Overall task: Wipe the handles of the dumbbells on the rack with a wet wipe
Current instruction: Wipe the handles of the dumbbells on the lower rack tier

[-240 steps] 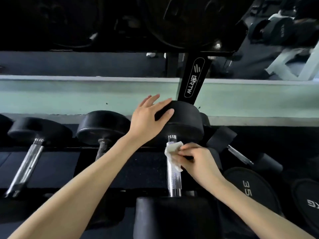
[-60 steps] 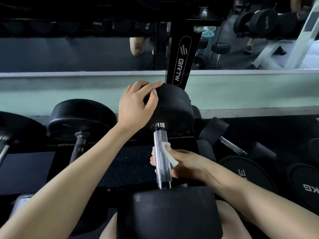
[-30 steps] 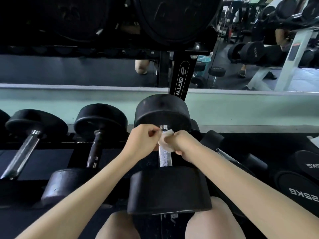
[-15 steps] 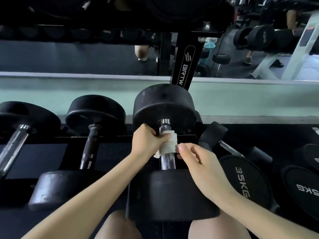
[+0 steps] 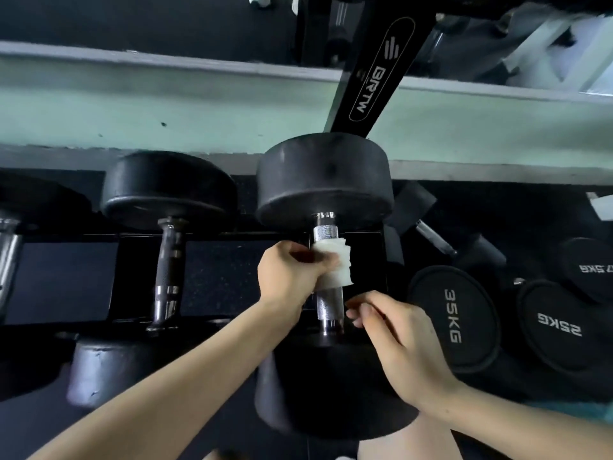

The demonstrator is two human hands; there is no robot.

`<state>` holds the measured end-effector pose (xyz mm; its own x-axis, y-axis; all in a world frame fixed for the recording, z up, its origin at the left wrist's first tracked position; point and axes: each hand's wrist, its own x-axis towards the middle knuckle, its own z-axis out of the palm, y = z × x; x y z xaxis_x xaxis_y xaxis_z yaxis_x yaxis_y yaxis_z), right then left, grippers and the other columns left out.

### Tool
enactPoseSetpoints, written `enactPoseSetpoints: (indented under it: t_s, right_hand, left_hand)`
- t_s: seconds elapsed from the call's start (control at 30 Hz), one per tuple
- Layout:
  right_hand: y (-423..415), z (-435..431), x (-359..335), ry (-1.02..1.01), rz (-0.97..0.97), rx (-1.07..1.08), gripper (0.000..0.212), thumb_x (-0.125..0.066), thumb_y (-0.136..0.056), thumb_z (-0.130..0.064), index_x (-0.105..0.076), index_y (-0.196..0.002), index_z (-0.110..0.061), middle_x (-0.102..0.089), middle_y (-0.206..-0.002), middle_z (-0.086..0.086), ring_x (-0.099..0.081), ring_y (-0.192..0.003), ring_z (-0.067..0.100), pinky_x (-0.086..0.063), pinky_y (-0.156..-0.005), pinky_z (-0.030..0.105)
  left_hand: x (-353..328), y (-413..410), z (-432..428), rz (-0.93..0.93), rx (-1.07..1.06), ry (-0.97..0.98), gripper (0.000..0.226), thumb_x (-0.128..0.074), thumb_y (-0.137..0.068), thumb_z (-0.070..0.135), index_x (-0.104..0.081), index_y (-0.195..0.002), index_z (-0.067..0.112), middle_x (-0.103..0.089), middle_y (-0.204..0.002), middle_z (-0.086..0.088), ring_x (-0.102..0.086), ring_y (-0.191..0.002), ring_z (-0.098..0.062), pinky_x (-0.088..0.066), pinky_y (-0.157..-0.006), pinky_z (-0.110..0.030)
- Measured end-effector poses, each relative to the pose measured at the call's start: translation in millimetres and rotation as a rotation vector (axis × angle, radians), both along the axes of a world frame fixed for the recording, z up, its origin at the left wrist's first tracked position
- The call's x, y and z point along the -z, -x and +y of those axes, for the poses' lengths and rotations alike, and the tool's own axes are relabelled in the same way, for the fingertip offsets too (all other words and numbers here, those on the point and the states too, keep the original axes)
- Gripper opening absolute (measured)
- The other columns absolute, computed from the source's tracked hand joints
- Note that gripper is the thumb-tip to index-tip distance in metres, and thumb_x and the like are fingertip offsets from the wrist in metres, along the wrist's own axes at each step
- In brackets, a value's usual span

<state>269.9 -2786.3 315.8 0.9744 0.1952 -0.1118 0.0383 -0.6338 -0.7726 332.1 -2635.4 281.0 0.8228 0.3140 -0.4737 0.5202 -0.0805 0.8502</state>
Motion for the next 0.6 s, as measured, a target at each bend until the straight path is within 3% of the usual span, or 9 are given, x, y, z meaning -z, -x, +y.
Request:
enactPoseSetpoints:
  t_s: [0.1, 0.27, 0.43, 0.6]
  right_hand:
    - [-1, 2, -2, -0.009, 0.018, -0.001, 0.034, -0.036, -0.086, -0.038, -0.064, -0.083, -0.02, -0.066, -0.071, 0.001, -0.064, -0.068, 0.014, -0.052, -0.064, 0.044]
    - [-2, 2, -4, 0.018, 0.002, -0.017, 0.03, -0.039, -0.083, -0.029, -0.065, -0.085, -0.014, -0.065, -0.07, -0.005, -0.059, -0.061, 0.008, -0.048, -0.055, 0.03]
    - [-1, 2, -4, 0.091, -0.032, 0.002, 0.041, -0.034, -0.083, -0.033, -0.07, -0.087, -0.013, -0.068, -0.072, -0.005, -0.063, -0.067, 0.011, -0.05, -0.06, 0.033]
    - [0, 4, -4, 0.144, -0.064, 0.021, 0.04, -0.033, -0.081, -0.031, -0.069, -0.08, -0.015, -0.067, -0.069, -0.005, -0.06, -0.063, 0.012, -0.044, -0.055, 0.027]
  left_hand:
    - [2, -2, 0, 0.071, 0.015, -0.018, 0.039, -0.089, -0.058, 0.035, -0.069, -0.085, 0.013, -0.071, -0.082, 0.002, -0.068, -0.079, -0.016, -0.057, -0.074, -0.035]
    - [-6, 4, -11, 0.103, -0.025, -0.077, 0.028, -0.083, -0.066, 0.039, -0.071, -0.078, 0.016, -0.068, -0.073, 0.006, -0.065, -0.072, -0.011, -0.055, -0.069, -0.029]
    - [-16, -2, -19, 0.208, -0.234, 0.097, 0.019, -0.085, -0.067, 0.023, -0.067, -0.059, 0.023, -0.07, -0.07, 0.001, -0.069, -0.074, -0.019, -0.058, -0.075, -0.044]
    - [-29, -9, -26, 0.15, -0.343, 0.175, 0.019, -0.078, -0.076, 0.019, -0.067, -0.062, 0.023, -0.066, -0.067, 0.006, -0.067, -0.077, -0.018, -0.056, -0.083, -0.041]
